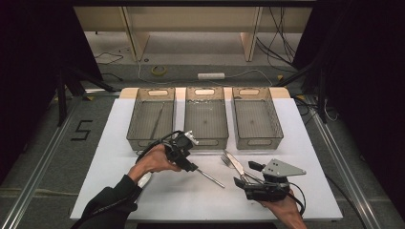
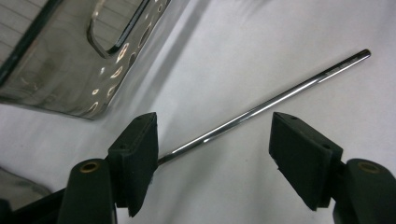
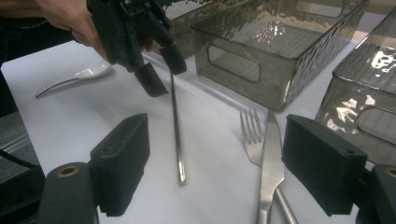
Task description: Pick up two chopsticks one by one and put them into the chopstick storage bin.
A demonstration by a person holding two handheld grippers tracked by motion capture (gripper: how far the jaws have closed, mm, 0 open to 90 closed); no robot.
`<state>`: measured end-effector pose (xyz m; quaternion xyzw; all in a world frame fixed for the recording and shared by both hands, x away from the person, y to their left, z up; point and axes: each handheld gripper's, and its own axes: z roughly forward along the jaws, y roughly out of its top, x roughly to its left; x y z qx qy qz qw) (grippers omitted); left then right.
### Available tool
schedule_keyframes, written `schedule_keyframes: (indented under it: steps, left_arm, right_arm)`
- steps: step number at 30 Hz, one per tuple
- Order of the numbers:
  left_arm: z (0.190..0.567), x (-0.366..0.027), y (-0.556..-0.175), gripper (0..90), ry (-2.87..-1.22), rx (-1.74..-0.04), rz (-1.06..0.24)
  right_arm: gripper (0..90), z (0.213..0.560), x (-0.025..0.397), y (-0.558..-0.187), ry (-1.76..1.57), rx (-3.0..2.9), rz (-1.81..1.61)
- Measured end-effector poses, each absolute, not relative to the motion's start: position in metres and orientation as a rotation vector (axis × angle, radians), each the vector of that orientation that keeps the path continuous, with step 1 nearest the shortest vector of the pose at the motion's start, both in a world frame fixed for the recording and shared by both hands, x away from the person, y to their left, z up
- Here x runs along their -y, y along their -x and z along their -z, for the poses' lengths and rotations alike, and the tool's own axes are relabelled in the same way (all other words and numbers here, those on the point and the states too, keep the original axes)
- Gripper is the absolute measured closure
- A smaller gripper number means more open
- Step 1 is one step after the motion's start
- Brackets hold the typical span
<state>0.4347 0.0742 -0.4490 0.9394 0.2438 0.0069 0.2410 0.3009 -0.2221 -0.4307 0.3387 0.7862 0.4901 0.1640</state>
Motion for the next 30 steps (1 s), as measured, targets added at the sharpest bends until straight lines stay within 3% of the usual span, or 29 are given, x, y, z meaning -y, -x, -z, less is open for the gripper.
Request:
schedule_keyframes:
  steps: [23, 30]
  left_arm:
    - [0.467, -0.061, -0.435, 35.1, -2.684, -0.525, -0.024]
    - [0.466, -0.060, -0.431, 45.9, -2.713, -0.496, -0.073]
  right_arm:
    - [24.1, 0.432, 0.222, -0.302, -0.967, -2.248, -1.398]
    - [24.2, 0.431, 0.222, -0.301, -0.968, -2.245, -1.399]
